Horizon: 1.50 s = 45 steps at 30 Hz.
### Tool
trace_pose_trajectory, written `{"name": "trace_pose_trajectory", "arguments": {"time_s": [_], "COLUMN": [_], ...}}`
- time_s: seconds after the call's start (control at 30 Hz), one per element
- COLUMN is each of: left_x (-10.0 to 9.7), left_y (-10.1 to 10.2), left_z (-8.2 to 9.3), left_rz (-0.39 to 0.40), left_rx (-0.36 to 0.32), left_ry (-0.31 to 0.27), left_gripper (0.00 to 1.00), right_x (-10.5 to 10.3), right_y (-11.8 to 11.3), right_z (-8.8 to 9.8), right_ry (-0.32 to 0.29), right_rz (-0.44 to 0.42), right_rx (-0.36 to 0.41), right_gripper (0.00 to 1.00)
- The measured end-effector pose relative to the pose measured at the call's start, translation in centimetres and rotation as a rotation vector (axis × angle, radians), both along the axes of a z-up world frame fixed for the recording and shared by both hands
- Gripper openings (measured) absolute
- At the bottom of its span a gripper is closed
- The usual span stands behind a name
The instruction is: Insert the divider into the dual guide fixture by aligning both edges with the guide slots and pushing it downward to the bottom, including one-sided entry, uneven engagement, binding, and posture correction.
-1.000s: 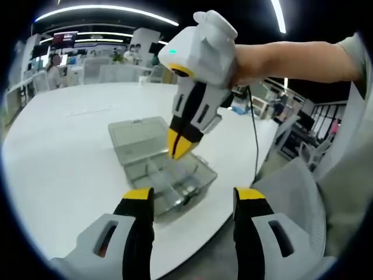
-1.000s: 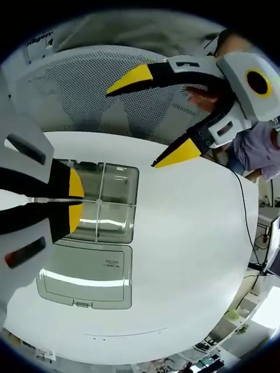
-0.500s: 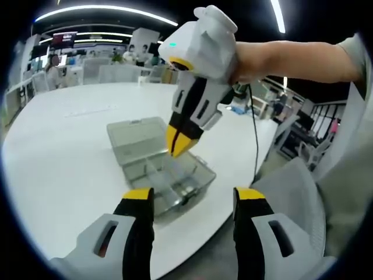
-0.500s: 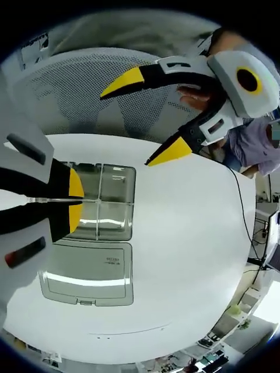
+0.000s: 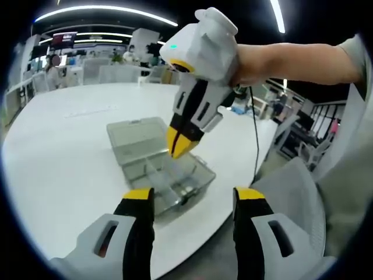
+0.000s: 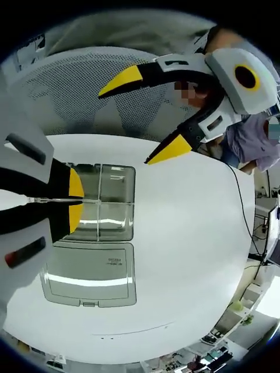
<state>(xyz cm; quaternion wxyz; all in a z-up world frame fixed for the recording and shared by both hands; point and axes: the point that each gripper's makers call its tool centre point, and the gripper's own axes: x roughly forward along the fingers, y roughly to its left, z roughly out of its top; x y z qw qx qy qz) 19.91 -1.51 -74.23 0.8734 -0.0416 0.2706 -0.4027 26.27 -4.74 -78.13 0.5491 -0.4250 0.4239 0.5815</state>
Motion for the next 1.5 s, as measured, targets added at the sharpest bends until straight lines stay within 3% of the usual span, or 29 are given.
{"name": "trace_pose_trajectory", "arguments": {"time_s": [1.03,1.5], "left_x": [0.22,0.22], "left_y": [-0.11,-0.24], "left_z": [-0.21,-0.13], "left_rz": [-0.008,-0.014], "left_rx": [0.002,0.004], "left_ry": [-0.003,-0.003], "left_gripper": [0.50,0.50], "right_x": [0.17,0.09], "right_y": [-0.54,-0.38], "right_z": [-0.26,0.25], "right_ry": [-0.004,-0.005], "right_rz": [-0.029,-0.017], "right_rx": [0.031,-0.009], "right_gripper": [0.00,0.00]}}
